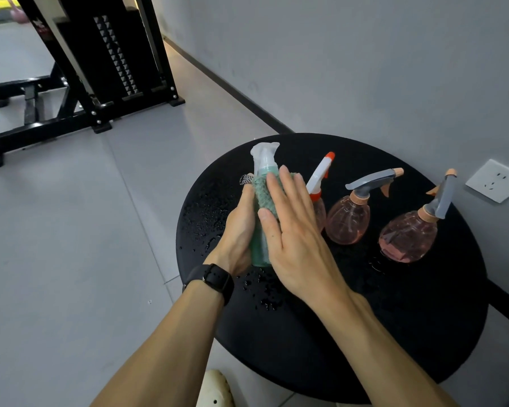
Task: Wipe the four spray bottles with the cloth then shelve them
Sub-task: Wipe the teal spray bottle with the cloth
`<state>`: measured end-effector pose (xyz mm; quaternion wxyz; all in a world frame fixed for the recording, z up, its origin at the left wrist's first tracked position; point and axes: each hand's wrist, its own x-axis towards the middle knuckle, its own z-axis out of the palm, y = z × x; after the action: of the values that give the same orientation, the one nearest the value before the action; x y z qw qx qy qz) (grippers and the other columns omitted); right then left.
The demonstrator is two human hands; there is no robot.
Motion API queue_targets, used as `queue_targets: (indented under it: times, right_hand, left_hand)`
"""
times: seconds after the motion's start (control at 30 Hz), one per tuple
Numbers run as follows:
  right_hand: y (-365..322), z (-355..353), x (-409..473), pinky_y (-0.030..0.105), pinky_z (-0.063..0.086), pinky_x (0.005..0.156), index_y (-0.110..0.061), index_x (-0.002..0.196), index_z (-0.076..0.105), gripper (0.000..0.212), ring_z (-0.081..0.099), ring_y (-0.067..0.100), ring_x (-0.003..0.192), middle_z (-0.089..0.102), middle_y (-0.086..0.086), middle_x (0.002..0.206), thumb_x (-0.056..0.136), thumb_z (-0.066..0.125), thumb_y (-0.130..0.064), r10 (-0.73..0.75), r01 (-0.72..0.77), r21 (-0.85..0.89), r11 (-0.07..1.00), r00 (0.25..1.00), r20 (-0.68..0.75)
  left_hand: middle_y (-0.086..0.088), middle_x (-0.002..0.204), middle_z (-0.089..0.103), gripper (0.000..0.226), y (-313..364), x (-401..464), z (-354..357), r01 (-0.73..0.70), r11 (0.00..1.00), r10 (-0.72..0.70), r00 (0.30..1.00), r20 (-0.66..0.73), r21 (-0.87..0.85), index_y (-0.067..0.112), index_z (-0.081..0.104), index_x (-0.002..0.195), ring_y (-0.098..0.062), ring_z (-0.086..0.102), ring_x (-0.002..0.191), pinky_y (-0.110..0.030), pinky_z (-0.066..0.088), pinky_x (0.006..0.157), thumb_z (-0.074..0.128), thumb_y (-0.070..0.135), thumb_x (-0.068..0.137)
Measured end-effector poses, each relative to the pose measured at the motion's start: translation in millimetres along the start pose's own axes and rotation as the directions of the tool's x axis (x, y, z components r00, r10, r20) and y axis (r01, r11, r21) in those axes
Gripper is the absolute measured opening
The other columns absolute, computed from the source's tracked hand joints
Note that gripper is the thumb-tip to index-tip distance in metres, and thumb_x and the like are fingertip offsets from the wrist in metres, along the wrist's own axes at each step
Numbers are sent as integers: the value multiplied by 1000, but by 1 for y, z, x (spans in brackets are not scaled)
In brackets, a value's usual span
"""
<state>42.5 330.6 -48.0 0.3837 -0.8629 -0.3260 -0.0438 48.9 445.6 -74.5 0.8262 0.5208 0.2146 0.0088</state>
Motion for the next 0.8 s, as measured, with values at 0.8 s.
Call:
queue_targets:
  times: [0.8]
  right_hand:
    - [-9,13,-22,16,0,119,-18,153,20,53,-2,7,149,8,-7,161,104,28,-36,-58,58,-6,998,996,-68]
  left_hand:
    - [-12,116,69,79,12,8,-20,44,995,-38,997,64,-87,11,69,115,-26,67,108,-40,52,96,48,80,82]
